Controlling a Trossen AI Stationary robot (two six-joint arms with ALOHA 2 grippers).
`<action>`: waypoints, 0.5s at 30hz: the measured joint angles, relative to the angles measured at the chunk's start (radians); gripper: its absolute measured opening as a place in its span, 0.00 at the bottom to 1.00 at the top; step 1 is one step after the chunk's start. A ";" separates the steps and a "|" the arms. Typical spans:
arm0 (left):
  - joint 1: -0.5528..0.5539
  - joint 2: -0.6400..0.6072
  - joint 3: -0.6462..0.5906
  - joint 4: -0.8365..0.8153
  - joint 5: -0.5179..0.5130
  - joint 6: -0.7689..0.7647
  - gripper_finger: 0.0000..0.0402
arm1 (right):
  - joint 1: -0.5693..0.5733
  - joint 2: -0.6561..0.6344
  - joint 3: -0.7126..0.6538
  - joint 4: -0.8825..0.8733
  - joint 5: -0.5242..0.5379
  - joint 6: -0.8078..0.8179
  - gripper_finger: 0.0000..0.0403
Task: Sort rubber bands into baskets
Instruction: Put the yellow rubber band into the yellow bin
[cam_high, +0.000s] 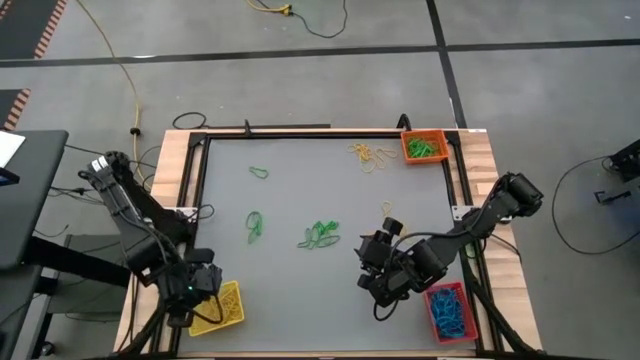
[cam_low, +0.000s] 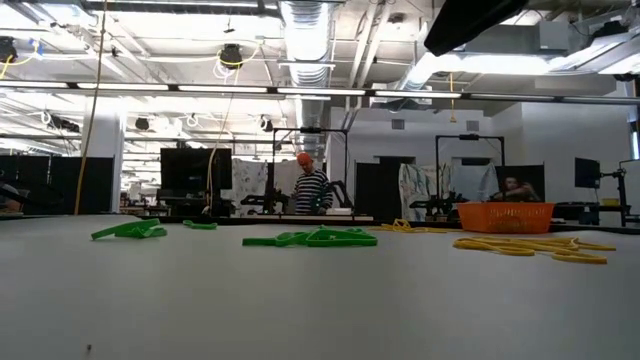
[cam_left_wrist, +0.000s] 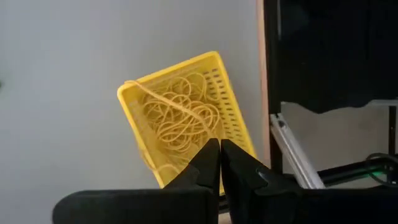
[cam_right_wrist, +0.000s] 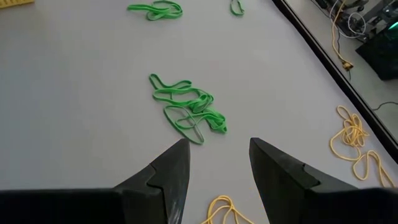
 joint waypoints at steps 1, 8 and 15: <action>-0.003 0.000 0.000 0.003 0.000 -0.004 0.00 | -0.003 0.000 0.000 0.000 0.000 0.000 0.49; -0.027 0.000 0.061 -0.058 -0.040 -0.017 0.00 | -0.012 0.000 0.000 0.002 0.000 0.000 0.49; -0.053 0.000 0.168 -0.174 -0.165 -0.016 0.00 | -0.018 0.000 0.000 0.004 0.000 -0.007 0.49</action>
